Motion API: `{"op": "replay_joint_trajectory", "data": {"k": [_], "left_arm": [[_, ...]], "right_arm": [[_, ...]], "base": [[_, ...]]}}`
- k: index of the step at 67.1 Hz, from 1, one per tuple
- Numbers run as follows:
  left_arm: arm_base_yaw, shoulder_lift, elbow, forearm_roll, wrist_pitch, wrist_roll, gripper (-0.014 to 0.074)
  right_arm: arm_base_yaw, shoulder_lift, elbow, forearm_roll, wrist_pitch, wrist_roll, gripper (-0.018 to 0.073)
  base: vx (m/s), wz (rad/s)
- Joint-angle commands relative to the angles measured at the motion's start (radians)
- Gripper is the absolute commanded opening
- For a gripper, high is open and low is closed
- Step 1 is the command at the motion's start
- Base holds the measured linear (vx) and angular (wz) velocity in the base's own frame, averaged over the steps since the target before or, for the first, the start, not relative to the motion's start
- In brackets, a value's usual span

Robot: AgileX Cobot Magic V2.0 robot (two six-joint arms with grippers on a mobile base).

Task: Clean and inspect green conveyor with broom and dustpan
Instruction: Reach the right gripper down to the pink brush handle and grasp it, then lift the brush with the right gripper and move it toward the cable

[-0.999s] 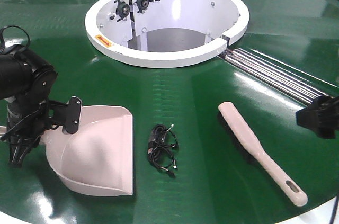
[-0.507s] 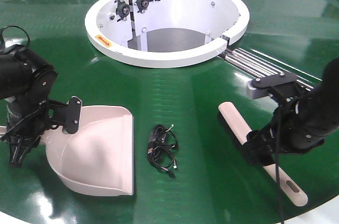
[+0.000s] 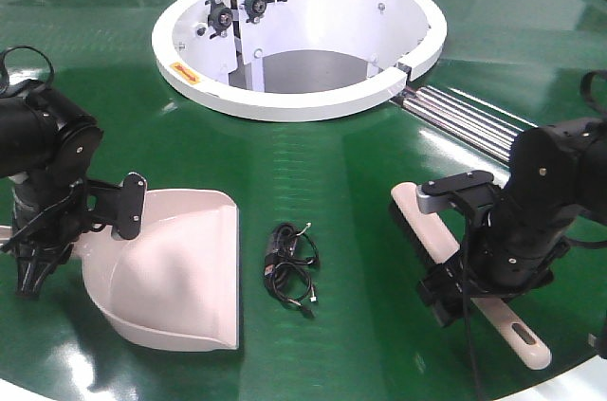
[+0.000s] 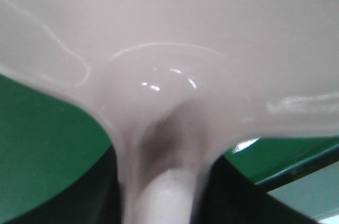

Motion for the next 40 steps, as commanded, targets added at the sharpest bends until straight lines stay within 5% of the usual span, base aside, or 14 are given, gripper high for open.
{"op": "replay_joint_trajectory", "data": {"k": [1,14,33,40], "left_arm": [[-0.005,-0.052,-0.021,0.016,0.004,-0.014,-0.0006],[-0.005,-0.052,-0.021,0.016,0.004,-0.014,-0.0006],[-0.005,-0.052,-0.021,0.016,0.005,-0.014,-0.0006],[-0.005,-0.052,-0.021,0.016,0.006,-0.014,-0.0006]], "right_arm": [[-0.003,-0.004,-0.036,-0.013,-0.023,0.012,0.0570],[-0.003,0.044,-0.071,-0.011,-0.010,0.029,0.0482],[-0.003,0.063,-0.097,-0.002,0.045,0.048,-0.0008],[-0.002,0.061,-0.113,0.005,0.071,0.077,-0.0010]], "base": [[0.00,0.00],[0.00,0.00],[0.00,0.00],[0.00,0.00]]}}
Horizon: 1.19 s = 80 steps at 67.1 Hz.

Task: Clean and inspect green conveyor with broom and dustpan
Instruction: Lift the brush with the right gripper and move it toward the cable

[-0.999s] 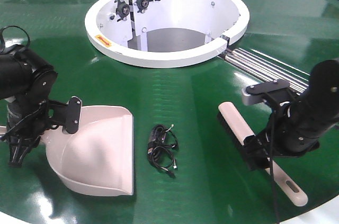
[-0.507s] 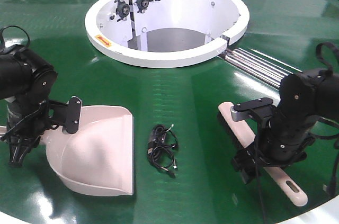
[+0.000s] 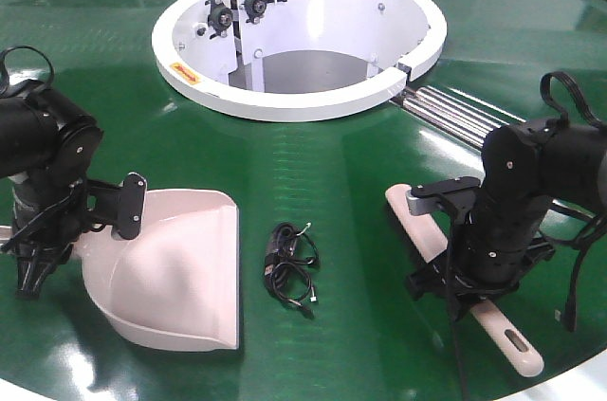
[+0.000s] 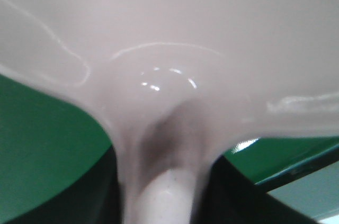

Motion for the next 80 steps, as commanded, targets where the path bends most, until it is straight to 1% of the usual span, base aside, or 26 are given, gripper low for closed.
{"op": "replay_joint_trajectory", "data": {"k": [1,6,11,15,24,32,42,49,54,63,75,80], "left_arm": [[-0.005,-0.052,-0.021,0.016,0.006,-0.014,-0.0006],[-0.005,-0.052,-0.021,0.016,0.006,-0.014,-0.0006],[-0.005,-0.052,-0.021,0.016,0.006,-0.014,-0.0006],[-0.005,-0.052,-0.021,0.016,0.006,-0.014,-0.0006],[-0.005,-0.052,-0.021,0.016,0.006,-0.014,-0.0006],[-0.005,-0.052,-0.021,0.016,0.006,-0.014,-0.0006],[-0.005,-0.052,-0.021,0.016,0.006,-0.014,-0.0006],[-0.005,-0.052,-0.021,0.016,0.006,-0.014,-0.0006],[-0.005,-0.052,-0.021,0.016,0.006,-0.014,-0.0006],[-0.005,-0.052,-0.021,0.016,0.006,-0.014,-0.0006],[-0.005,-0.052,-0.021,0.016,0.006,-0.014,-0.0006],[-0.005,-0.052,-0.021,0.016,0.006,-0.014,-0.0006]], "right_arm": [[-0.002,-0.041,-0.042,0.004,0.024,0.031,-0.0009],[0.000,-0.049,-0.051,0.022,0.039,0.052,-0.0003],[0.018,-0.056,-0.060,0.042,0.061,0.078,-0.0003],[0.053,-0.062,-0.066,0.044,0.070,0.108,-0.0003],[0.138,-0.059,-0.085,0.042,0.093,0.232,-0.0003],[0.200,-0.026,-0.120,0.043,0.132,0.316,-0.0003],[0.259,0.037,-0.195,0.043,0.198,0.399,-0.0003],[0.286,0.089,-0.267,0.047,0.253,0.448,-0.0003],[0.303,0.120,-0.306,0.066,0.254,0.475,-0.0003],[0.327,0.183,-0.359,0.114,0.254,0.480,-0.0003],[0.328,0.240,-0.380,0.205,0.254,0.492,-0.0003],[0.339,0.252,-0.400,0.206,0.254,0.492,-0.0003]], "base": [[0.00,0.00],[0.00,0.00],[0.00,0.00],[0.00,0.00],[0.00,0.00],[0.00,0.00],[0.00,0.00],[0.00,0.00],[0.00,0.00],[0.00,0.00],[0.00,0.00],[0.00,0.00]]}}
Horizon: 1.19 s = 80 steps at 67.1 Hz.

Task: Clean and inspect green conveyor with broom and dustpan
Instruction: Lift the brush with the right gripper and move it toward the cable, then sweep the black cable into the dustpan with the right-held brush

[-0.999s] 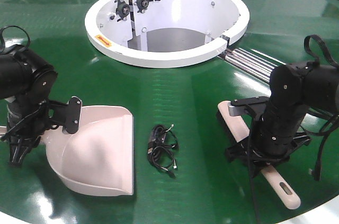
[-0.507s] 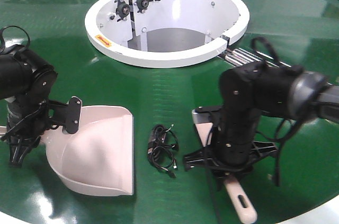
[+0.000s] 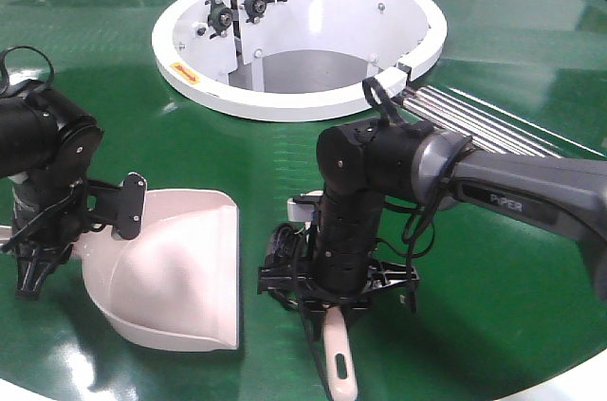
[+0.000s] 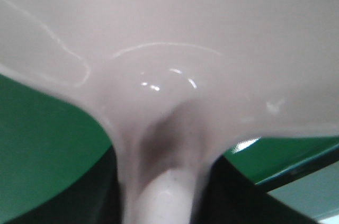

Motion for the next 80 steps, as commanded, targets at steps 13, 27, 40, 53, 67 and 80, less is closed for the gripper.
{"op": "replay_joint_trajectory", "data": {"k": [13,27,40,53,67,80], "left_arm": [[-0.005,-0.052,-0.021,0.016,0.006,-0.014,-0.0006],[-0.005,-0.052,-0.021,0.016,0.007,-0.014,-0.0006],[-0.005,-0.052,-0.021,0.016,0.007,-0.014,-0.0006],[-0.005,-0.052,-0.021,0.017,0.006,-0.014,-0.0006],[-0.005,-0.052,-0.021,0.017,0.006,-0.014,-0.0006],[-0.005,-0.052,-0.021,0.017,0.006,-0.014,-0.0006]], "right_arm": [[0.042,0.029,-0.167,0.069,0.084,-0.009,-0.0002],[0.093,0.150,-0.380,0.179,0.084,-0.084,-0.0002],[0.137,0.220,-0.605,0.235,0.083,-0.150,-0.0002],[0.146,0.210,-0.686,0.237,0.083,-0.160,-0.0002],[0.145,0.176,-0.686,0.179,0.083,-0.168,-0.0001],[0.116,0.127,-0.632,0.134,0.083,-0.174,-0.0001]], "base": [[0.00,0.00],[0.00,0.00],[0.00,0.00],[0.00,0.00],[0.00,0.00],[0.00,0.00]]}}
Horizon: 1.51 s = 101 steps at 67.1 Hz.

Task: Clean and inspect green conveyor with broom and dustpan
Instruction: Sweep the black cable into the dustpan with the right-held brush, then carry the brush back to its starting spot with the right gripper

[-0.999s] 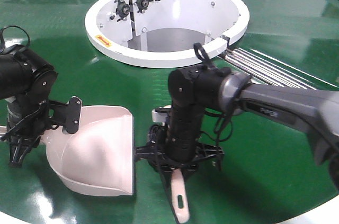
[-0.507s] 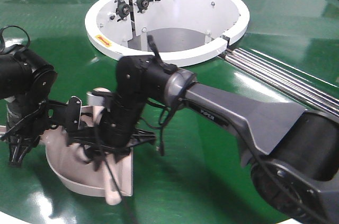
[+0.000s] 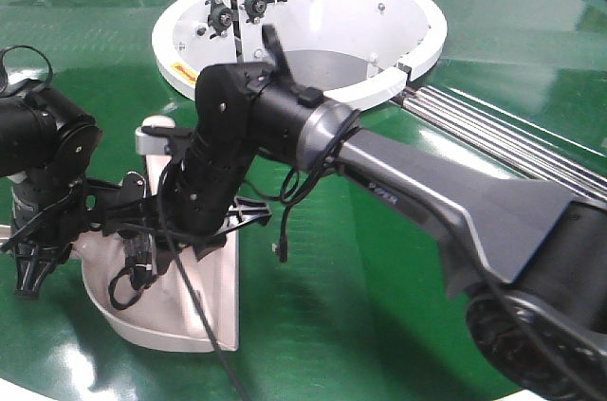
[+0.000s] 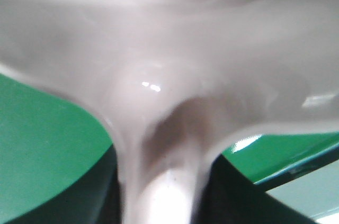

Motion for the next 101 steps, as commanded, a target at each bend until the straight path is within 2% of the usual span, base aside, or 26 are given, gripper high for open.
{"op": "replay_joint_trajectory", "data": {"k": [1,16,34,48,57,65,73,101], "left_arm": [[-0.005,-0.049,-0.021,0.015,0.007,-0.011,-0.0006],[-0.005,-0.049,-0.021,0.015,0.007,-0.011,-0.0006],[-0.005,-0.049,-0.021,0.015,0.007,-0.011,-0.0006],[-0.005,-0.049,-0.021,0.015,0.007,-0.011,-0.0006],[-0.005,-0.049,-0.021,0.015,0.007,-0.011,-0.0006],[-0.005,-0.049,-0.021,0.015,0.007,-0.011,-0.0006],[-0.005,-0.049,-0.021,0.015,0.007,-0.011,-0.0006],[-0.005,-0.048,-0.021,0.016,0.007,-0.011,-0.0006]], "right_arm": [[-0.031,-0.108,0.016,-0.002,0.049,-0.021,-0.0001],[-0.122,-0.221,0.206,-0.043,0.049,-0.084,-0.0001],[-0.254,-0.396,0.433,-0.201,0.049,-0.155,-0.0001],[-0.394,-0.524,0.614,-0.187,0.007,-0.283,-0.0001],[-0.506,-0.587,0.721,-0.189,-0.020,-0.327,-0.0001],[-0.571,-0.619,0.791,-0.193,-0.028,-0.369,-0.0001],[-0.598,-0.633,0.834,-0.193,-0.048,-0.391,-0.0001],[-0.596,-0.635,0.864,-0.197,-0.072,-0.424,-0.0001]], "base": [[0.00,0.00],[0.00,0.00],[0.00,0.00],[0.00,0.00],[0.00,0.00],[0.00,0.00],[0.00,0.00],[0.00,0.00]]}}
